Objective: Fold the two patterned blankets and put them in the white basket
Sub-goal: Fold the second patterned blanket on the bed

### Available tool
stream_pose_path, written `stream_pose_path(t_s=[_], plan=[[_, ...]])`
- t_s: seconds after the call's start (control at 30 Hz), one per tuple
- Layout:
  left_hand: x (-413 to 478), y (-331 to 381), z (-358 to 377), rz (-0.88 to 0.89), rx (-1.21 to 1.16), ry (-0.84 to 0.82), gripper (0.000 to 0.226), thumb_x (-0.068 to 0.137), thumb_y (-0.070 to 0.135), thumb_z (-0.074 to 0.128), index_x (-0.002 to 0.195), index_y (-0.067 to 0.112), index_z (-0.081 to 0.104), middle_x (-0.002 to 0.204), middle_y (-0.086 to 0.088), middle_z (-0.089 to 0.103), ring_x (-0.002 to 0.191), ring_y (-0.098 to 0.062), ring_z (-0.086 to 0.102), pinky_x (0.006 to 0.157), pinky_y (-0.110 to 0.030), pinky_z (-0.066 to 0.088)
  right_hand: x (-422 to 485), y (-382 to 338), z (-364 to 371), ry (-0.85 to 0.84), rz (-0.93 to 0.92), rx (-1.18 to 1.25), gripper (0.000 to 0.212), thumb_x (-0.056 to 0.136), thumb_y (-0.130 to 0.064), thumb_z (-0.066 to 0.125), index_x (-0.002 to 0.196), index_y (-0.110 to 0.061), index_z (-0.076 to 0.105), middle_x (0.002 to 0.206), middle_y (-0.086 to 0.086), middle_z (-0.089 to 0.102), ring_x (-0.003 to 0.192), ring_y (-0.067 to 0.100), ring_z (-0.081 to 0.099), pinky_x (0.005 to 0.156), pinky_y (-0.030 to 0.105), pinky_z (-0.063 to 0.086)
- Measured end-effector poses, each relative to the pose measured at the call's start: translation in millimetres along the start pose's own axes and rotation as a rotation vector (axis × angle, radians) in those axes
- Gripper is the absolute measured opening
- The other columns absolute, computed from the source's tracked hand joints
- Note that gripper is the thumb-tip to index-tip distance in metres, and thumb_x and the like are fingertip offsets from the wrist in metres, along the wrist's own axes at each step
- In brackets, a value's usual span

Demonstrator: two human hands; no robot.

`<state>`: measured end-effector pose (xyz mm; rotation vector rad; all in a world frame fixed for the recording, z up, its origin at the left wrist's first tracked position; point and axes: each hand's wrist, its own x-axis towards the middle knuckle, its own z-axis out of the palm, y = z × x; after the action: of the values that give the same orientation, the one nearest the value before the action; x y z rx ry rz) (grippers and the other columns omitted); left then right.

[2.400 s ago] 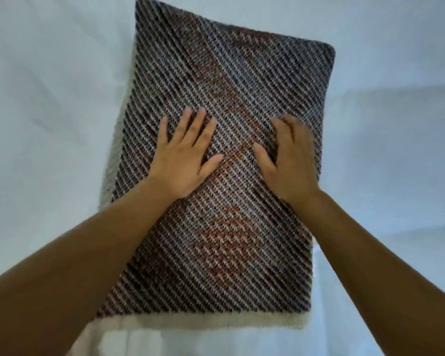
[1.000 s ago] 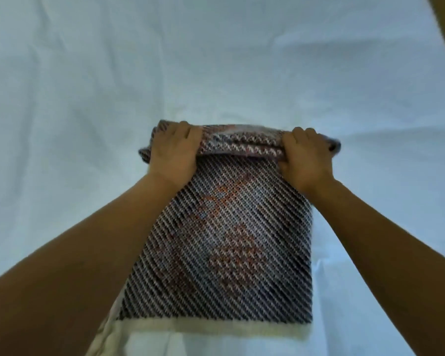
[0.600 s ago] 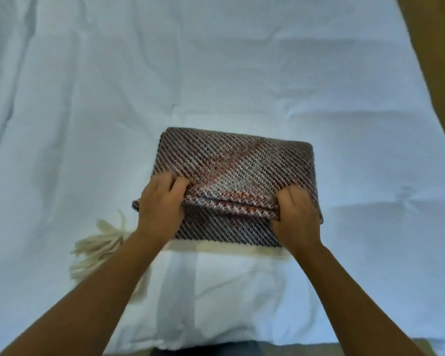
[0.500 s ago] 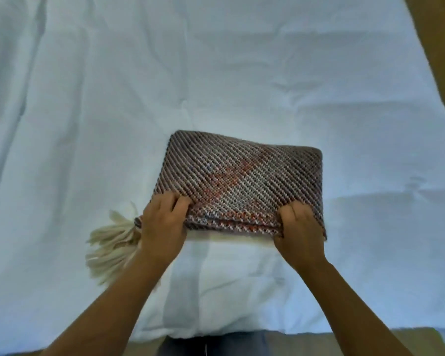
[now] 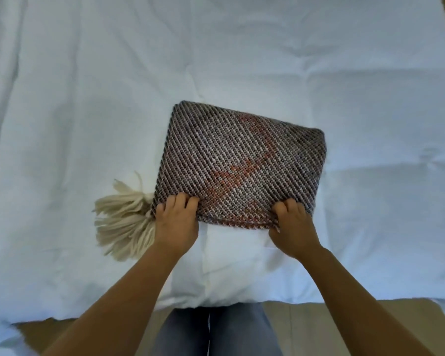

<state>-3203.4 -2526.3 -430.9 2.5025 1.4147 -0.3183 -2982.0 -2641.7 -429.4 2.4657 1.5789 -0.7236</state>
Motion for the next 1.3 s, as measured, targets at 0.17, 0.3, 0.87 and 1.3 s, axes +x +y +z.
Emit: stream_pose_path(t_s=[0.17,0.3,0.87,1.3], plan=[[23,30,-12,0.206,0.027,-0.002,0.069,0.068,0.032,0.072,0.132,0.018,0.047,0.130,-0.011,0.050,0.117,-0.033,0.047,0.090,-0.044,0.038,15,10,-28,-0.093,0.024,0.345,0.042,0.074,-0.021,0.066,0.113,-0.010,0.054,0.114,0.008,0.044,0.110,0.027,0.042,0.092,0.033,0.038],[45,53,-2,0.337,0.121,-0.193,0.096,0.083,0.050,0.055,0.147,0.025,-0.011,0.157,-0.006,-0.008,0.144,-0.026,-0.007,0.113,-0.052,0.002,47,27,-58,0.399,0.329,0.721,0.036,0.075,-0.021,0.062,0.108,-0.006,0.057,0.103,0.007,0.056,0.098,0.025,0.056,0.085,0.036,0.047],[142,140,-7,0.278,-0.046,-0.107,0.090,0.076,0.080,0.012,0.136,0.029,-0.031,0.149,-0.001,-0.030,0.135,-0.016,-0.030,0.107,-0.047,-0.021,187,89,-102,-0.209,0.515,1.800,0.035,0.087,-0.026,0.062,0.111,-0.001,0.060,0.104,0.015,0.068,0.093,0.025,0.066,0.077,0.033,0.055],[158,82,1,-0.073,-0.065,0.075,0.062,0.095,0.046,0.021,0.142,0.028,-0.015,0.155,0.000,-0.013,0.140,-0.015,-0.019,0.108,-0.043,-0.019,148,-44,-43,0.221,-0.260,0.162,0.062,0.097,-0.042,0.027,0.148,-0.013,0.005,0.158,0.007,0.000,0.145,0.020,-0.005,0.111,0.031,-0.022]])
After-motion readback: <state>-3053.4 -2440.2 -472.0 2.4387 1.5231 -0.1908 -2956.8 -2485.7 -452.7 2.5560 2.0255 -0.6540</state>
